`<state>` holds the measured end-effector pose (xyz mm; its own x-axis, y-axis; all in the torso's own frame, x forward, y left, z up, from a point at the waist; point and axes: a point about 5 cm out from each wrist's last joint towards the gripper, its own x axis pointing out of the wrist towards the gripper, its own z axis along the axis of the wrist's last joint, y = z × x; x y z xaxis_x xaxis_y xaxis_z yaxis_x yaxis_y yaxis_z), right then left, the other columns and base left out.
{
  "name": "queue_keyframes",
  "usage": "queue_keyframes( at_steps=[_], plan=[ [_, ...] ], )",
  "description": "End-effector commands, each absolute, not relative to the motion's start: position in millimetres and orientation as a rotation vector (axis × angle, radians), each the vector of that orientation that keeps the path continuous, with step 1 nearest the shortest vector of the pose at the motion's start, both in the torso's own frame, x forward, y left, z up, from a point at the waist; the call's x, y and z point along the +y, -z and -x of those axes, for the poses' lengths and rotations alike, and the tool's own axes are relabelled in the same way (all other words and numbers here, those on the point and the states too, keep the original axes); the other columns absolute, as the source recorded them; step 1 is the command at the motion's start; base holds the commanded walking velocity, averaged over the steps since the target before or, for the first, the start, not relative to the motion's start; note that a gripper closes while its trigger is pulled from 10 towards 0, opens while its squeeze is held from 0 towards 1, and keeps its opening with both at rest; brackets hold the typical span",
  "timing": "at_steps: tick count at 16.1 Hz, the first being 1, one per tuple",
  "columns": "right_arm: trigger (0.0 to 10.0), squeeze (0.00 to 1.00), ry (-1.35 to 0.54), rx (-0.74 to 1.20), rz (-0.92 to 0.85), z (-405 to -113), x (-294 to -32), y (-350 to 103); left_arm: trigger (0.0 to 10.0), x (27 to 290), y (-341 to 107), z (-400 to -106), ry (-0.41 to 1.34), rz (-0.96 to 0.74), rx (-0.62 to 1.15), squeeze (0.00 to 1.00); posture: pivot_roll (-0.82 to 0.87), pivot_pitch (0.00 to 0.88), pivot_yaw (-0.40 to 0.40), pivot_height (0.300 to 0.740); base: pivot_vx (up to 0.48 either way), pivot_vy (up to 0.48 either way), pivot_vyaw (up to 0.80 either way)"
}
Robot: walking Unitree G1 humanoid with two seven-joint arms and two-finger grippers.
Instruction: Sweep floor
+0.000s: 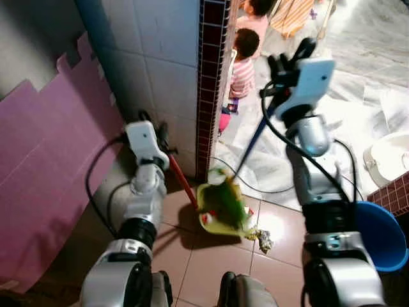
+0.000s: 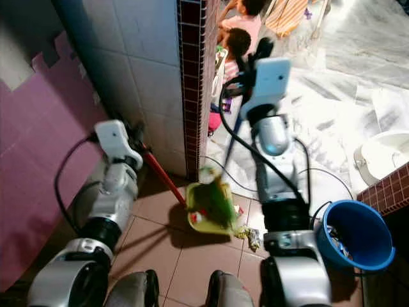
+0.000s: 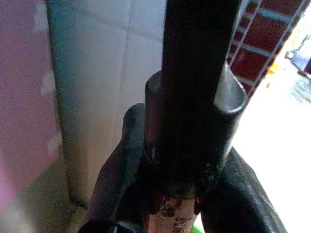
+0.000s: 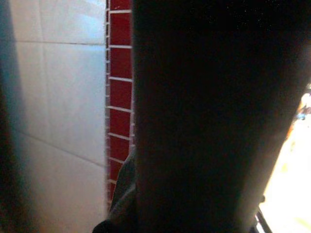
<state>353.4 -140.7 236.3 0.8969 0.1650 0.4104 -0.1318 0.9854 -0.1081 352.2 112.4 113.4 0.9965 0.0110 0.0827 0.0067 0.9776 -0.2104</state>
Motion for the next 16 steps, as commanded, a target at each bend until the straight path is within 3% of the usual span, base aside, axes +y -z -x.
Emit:
queue_keyframes(
  at_steps=[1, 7, 11, 16],
  plan=[
    [10.0, 0.0, -0.121, -0.495, 0.193, -353, -146, -248, 10.0, 111, -123, -351, 0.007, 0.208, -0.117, 0.0, -0.08, 0.098, 0.007, 0.74, 0.0, 0.0, 0.0],
    [10.0, 0.0, -0.022, -0.311, 0.376, -357, -165, -205, 10.0, 113, -104, -338, 0.031, 0.104, -0.039, 0.0, -0.07, 0.113, 0.006, 0.74, 0.0, 0.0, 0.0],
    [10.0, 0.0, -0.053, -0.198, 0.313, -354, -155, -179, 10.0, 99, -91, -336, 0.085, 0.083, 0.017, 0.0, -0.07, 0.113, 0.007, 0.74, 0.0, 0.0, 0.0],
    [10.0, 0.0, -0.068, -0.051, 0.111, -354, -141, -156, 10.0, 83, -78, -336, 0.103, 0.106, 0.104, 0.0, -0.08, 0.109, 0.007, 0.74, 0.0, 0.0, 0.0]
  ],
)
